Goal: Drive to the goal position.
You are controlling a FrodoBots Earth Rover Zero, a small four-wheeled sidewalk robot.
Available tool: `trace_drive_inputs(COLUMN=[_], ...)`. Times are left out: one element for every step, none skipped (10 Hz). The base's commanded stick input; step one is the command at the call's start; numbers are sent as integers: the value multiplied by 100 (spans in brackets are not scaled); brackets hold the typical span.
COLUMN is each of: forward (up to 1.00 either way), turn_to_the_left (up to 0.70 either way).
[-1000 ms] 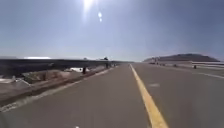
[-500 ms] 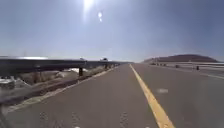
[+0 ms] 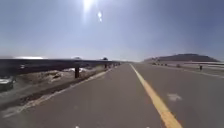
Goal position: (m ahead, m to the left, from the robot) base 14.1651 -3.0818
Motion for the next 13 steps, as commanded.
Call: trace_drive_inputs(forward=[85, 85, 85, 85, 85, 85, 85, 85, 85, 85, 85, 85, 85], turn_to_the_left=[0, 0, 0, 0, 0, 0, 0, 0, 0, 0, 0, 0, 0])
